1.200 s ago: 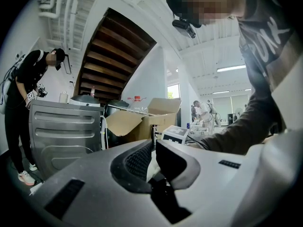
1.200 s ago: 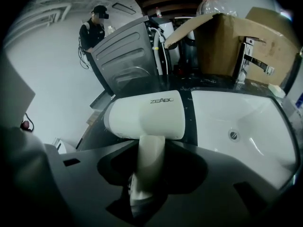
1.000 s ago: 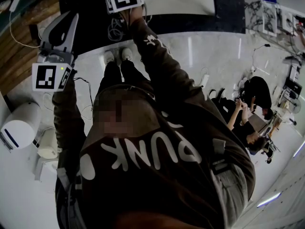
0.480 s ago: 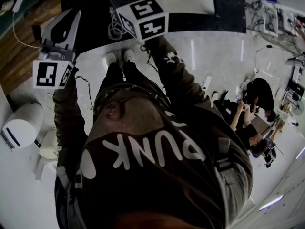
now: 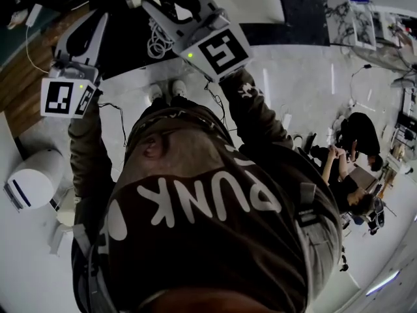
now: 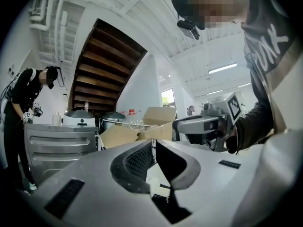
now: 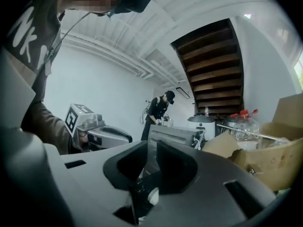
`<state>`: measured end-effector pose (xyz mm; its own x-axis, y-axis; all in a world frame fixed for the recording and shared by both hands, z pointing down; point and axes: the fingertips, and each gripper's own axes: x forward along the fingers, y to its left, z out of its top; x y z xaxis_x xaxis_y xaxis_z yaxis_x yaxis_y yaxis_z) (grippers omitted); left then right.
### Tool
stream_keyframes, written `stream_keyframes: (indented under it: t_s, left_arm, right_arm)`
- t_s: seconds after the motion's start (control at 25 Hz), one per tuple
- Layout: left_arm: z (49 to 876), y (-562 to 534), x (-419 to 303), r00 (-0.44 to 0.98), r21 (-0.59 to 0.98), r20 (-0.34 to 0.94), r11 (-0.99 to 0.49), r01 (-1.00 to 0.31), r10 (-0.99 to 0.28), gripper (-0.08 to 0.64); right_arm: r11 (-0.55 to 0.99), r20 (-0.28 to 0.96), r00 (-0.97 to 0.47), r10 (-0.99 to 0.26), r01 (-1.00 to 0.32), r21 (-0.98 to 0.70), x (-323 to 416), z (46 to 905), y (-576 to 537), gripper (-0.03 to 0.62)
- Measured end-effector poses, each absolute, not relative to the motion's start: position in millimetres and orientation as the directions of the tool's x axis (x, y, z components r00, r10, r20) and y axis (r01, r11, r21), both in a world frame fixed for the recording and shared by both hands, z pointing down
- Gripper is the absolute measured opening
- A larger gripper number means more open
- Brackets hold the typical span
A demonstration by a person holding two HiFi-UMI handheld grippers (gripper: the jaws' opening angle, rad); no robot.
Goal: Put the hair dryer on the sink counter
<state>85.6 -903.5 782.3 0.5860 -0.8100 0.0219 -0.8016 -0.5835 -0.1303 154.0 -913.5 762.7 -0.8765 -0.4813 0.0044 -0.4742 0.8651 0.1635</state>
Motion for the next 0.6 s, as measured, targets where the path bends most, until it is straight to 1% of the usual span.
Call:
stream_keyframes:
  t_s: [0.16,0.28,0.6]
  left_arm:
    - [772.2,-899.7,88.1,0.598,-0.149,0.015,-0.593,-0.791,-0.802,0.029]
    - [766.3,-896.7,92.3,0.603,-0.152,0.005,-0.596,-0.788,-0.798,0.029]
    - [762.7,-886.6,86.6,0.606,-0.161,-0.005,-0.598,-0.785,-0.795,0.029]
  right_arm:
    - [0.871,0.007,-0.884,-0.468,-0.460,0.174,151.8,760.8,-907.1,0.026]
    - [0.874,0.007,-0.887,-0.461,-0.453,0.175,149.6,762.2,-903.7,0.011]
    - [0.879,0.024,-0.898,-0.439,-0.423,0.220,136.5,766.9,-890.7,0.009]
